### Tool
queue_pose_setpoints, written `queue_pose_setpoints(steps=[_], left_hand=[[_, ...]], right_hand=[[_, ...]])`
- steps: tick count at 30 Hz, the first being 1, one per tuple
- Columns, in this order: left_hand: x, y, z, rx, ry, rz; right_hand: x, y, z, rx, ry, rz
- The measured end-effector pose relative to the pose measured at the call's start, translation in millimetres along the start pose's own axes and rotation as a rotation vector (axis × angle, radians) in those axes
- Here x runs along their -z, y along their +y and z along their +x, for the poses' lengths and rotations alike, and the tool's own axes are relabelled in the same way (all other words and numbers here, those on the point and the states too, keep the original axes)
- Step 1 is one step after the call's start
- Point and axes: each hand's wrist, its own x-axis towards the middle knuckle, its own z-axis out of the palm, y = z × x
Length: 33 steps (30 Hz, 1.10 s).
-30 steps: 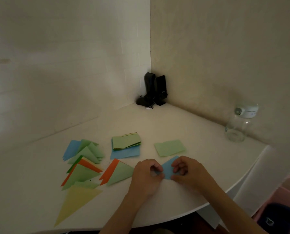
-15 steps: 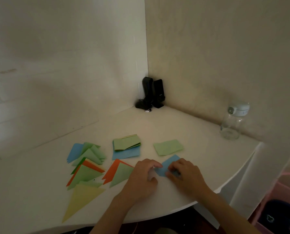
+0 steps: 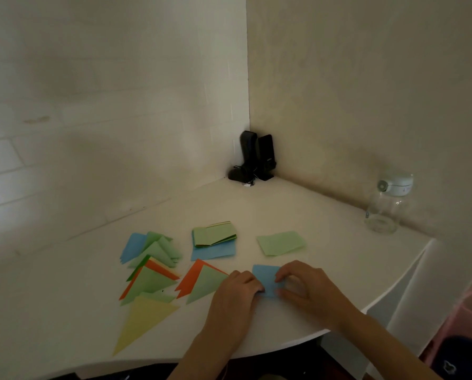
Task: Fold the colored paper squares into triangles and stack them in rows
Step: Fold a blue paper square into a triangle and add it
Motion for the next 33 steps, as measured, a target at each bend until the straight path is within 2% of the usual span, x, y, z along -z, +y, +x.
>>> queue_pose_setpoints(steps=[4, 7, 14, 19, 25, 30, 33], left_hand=[[-3, 2, 4, 0.055, 0.009, -0.042], [-7, 5, 8, 0.066, 0.007, -0.095], [-9, -8, 8, 0.228, 0.077, -0.181], [-12, -4, 14, 0.329, 0.018, -0.154], [-17, -2, 20, 0.352, 0.006, -0.048], [-15, -5, 23, 0.405, -0.031, -0.117], [-13, -9, 22, 0.407, -0.047, -0.171]], right_hand=[[1, 7, -6, 0.043, -0.029, -0.149], [-2, 14, -3, 0.063, 0.044, -0.251], [-8, 19, 2, -0.025, 0.129, -0.084], [-13, 15, 3, -0.054, 0.218, -0.124], [-19, 4, 3, -0.148, 0.204, -0.332], [-16, 6, 4, -0.228, 0.165, -0.224], [-11, 4, 9, -0.271, 0.06, -0.209]])
